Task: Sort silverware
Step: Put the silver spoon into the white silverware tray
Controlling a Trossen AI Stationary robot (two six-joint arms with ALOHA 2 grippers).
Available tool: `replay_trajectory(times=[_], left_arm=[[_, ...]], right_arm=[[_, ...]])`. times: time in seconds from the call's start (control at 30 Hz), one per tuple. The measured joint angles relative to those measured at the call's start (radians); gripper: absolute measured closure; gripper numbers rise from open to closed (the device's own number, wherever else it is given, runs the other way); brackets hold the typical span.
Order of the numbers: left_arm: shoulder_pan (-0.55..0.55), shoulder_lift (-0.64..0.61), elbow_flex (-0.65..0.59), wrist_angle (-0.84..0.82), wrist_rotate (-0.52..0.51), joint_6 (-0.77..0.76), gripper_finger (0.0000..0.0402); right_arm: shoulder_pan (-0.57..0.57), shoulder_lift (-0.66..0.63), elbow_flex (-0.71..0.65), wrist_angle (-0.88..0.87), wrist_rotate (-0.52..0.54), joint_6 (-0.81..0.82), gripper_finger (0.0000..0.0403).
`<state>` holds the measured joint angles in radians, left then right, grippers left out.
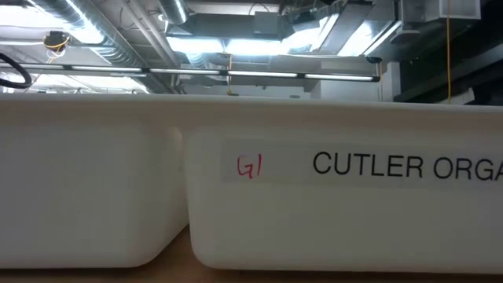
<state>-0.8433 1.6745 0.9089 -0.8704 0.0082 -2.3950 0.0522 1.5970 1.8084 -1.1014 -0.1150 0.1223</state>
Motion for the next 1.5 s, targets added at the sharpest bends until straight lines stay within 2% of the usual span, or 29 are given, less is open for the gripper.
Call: replay_trajectory(times=[0.37,0.77,1.33,1.5], left_arm=[[0.001,0.005,-0.018,-0.010,-0.186,0.016,0.0325],[0.000,0.001,0.008,-0.027,-0.190,0.035,0.0394],[-0.001,-0.004,0.085,-0.038,-0.153,0.134,0.0399],[-0.001,-0.005,0.086,-0.038,-0.122,0.231,0.0396]], right_arm=[[0.000,0.000,0.000,0.000,0.000,0.000,0.0247],[0.000,0.000,0.000,-0.001,0.000,0.000,0.0247],[0.000,0.000,0.000,-0.001,0.000,0.000,0.0247],[0.000,0.000,0.000,-0.001,0.000,-0.001,0.0247]])
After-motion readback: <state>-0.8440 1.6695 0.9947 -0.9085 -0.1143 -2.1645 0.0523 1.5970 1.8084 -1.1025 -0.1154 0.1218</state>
